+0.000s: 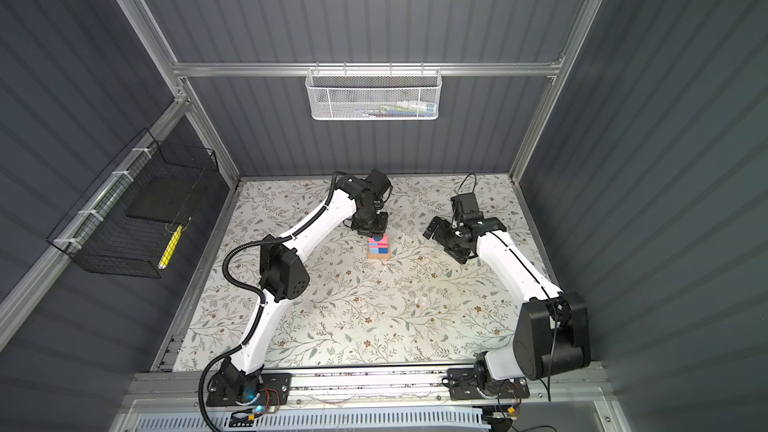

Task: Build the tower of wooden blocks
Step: 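Lower the blue cylinder onto the pink block and open the left gripper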

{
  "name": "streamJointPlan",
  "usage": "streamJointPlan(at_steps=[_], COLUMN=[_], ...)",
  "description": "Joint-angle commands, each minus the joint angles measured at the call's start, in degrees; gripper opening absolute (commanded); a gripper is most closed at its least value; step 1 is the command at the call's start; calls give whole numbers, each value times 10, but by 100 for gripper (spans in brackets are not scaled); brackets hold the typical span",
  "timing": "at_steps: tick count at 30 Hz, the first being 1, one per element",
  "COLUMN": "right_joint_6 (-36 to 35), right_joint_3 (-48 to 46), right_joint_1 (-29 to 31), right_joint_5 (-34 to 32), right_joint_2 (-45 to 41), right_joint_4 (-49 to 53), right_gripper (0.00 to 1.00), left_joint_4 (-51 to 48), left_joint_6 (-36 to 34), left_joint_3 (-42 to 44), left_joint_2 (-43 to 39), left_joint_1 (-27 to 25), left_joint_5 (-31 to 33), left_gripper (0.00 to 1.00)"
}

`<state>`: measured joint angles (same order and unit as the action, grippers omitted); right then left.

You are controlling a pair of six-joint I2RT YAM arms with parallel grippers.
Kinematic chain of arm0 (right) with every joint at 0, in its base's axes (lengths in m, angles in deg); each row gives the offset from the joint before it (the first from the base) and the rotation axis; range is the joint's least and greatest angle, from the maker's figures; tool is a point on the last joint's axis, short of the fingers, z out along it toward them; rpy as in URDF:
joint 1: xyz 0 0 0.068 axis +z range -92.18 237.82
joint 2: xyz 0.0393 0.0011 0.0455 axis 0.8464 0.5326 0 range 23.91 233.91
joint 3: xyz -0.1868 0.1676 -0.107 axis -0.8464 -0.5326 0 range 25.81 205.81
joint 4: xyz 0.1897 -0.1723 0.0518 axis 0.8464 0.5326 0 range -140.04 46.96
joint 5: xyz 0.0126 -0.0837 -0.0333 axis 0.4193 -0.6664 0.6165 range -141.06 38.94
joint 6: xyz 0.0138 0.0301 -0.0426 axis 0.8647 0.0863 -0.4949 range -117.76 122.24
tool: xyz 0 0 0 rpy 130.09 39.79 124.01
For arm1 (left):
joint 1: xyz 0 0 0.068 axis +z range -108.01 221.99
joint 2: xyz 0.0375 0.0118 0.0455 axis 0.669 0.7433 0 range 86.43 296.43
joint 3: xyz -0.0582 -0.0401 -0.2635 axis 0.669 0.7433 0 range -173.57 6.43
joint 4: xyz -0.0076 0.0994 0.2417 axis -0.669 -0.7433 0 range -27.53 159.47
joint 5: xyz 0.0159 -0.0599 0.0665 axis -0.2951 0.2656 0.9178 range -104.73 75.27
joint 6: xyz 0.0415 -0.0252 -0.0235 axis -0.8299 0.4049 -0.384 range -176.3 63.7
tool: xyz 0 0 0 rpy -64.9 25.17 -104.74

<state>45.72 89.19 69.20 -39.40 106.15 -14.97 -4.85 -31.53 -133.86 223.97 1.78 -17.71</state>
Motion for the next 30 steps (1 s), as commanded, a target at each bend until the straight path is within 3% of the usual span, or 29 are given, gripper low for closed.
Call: streamJointPlan(at_steps=[1,10,14,30], right_joint_6=[2,3,3,-8], right_joint_3=[-5,-6,-6,6], right_joint_1=[-3,-4,-4,-6], right_joint_5=[2,3,3,-4], right_joint_2=[7,8,9,-5], right_joint_4=[-3,-3,-3,10], right_gripper=[99,99,99,99], left_joint_4=[-3,-2,-1,-2], left_joint_6=[8,10,11,22], left_joint_3=[5,6,7,6], left_joint_2=[4,2,2,-44], left_joint_1=[-1,-1,-1,3], left_joint_5=[3,4,5,35], left_gripper=[33,33,38,81])
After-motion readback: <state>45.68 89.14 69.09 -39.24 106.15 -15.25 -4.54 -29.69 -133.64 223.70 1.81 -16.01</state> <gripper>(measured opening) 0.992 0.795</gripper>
